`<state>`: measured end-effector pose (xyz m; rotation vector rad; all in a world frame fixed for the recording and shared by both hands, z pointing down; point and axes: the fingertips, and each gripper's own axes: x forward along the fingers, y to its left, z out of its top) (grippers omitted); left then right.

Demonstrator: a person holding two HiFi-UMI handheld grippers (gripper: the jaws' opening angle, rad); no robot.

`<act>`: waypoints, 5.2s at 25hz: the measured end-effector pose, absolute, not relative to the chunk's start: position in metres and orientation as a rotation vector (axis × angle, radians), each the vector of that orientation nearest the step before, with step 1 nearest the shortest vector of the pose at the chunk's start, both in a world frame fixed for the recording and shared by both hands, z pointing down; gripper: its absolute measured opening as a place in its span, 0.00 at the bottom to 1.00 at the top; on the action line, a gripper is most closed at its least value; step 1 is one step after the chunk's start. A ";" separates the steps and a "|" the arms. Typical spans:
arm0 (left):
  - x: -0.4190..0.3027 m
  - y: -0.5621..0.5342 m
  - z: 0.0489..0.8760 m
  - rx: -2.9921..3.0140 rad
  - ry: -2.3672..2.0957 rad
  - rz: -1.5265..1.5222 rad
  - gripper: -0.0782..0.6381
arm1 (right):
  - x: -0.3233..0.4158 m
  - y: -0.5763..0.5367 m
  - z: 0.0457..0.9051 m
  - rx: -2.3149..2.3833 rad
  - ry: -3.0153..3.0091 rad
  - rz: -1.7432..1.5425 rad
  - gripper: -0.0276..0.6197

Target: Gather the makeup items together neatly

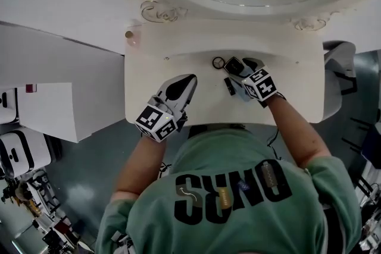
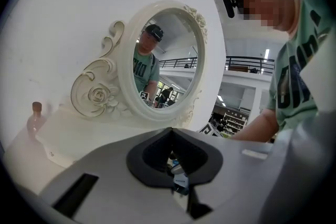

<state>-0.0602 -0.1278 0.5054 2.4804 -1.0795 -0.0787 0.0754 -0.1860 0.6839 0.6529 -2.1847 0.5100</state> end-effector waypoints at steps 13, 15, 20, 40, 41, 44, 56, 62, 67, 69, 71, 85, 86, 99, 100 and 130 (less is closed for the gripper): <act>-0.089 -0.113 0.531 2.421 -1.109 -0.061 0.12 | 0.072 -0.196 0.732 0.669 -2.053 0.503 0.54; -0.089 -0.111 0.529 2.420 -1.113 -0.059 0.12 | 0.072 -0.195 0.731 0.652 -2.047 0.488 0.54; -0.079 -0.111 0.513 2.451 -1.108 -0.073 0.12 | 0.079 -0.191 0.694 0.646 -2.120 0.453 0.53; -0.052 -0.125 0.425 2.556 -1.194 -0.198 0.12 | 0.048 -0.204 0.516 0.355 -2.360 0.093 0.53; -0.061 -0.124 0.426 2.545 -1.212 -0.197 0.12 | 0.036 -0.207 0.518 0.335 -2.362 0.085 0.53; -0.090 -0.120 0.436 2.501 -1.264 -0.188 0.12 | -0.001 -0.218 0.531 0.273 -2.358 0.067 0.53; -0.170 -0.108 0.498 2.349 -1.292 -0.177 0.12 | -0.097 -0.255 0.612 0.132 -2.212 -0.015 0.53; -0.181 -0.107 0.506 2.336 -1.272 -0.180 0.12 | -0.106 -0.264 0.631 0.118 -2.158 -0.080 0.54; -0.183 -0.108 0.505 2.338 -1.269 -0.176 0.12 | -0.109 -0.272 0.626 0.125 -2.140 -0.210 0.54; -0.180 -0.107 0.503 2.343 -1.267 -0.174 0.12 | -0.108 -0.270 0.621 0.130 -2.142 -0.247 0.54; -0.174 -0.107 0.501 2.351 -1.263 -0.170 0.12 | -0.105 -0.268 0.614 0.153 -2.157 -0.265 0.54; -0.074 -0.119 0.445 2.508 -1.171 -0.183 0.12 | 0.045 -0.197 0.485 0.545 -2.622 0.194 0.44; -0.062 -0.122 0.442 2.524 -1.152 -0.182 0.12 | 0.064 -0.192 0.479 0.584 -2.649 0.239 0.41; 0.053 -0.138 0.426 2.629 -0.959 -0.128 0.12 | 0.207 -0.152 0.463 0.881 -2.732 0.436 0.04; 0.055 -0.137 0.425 2.631 -0.958 -0.127 0.12 | 0.208 -0.150 0.462 0.875 -2.732 0.432 0.03; -0.152 -0.090 0.500 2.326 -1.275 -0.087 0.12 | 0.005 -0.196 0.732 0.533 -2.139 0.340 0.46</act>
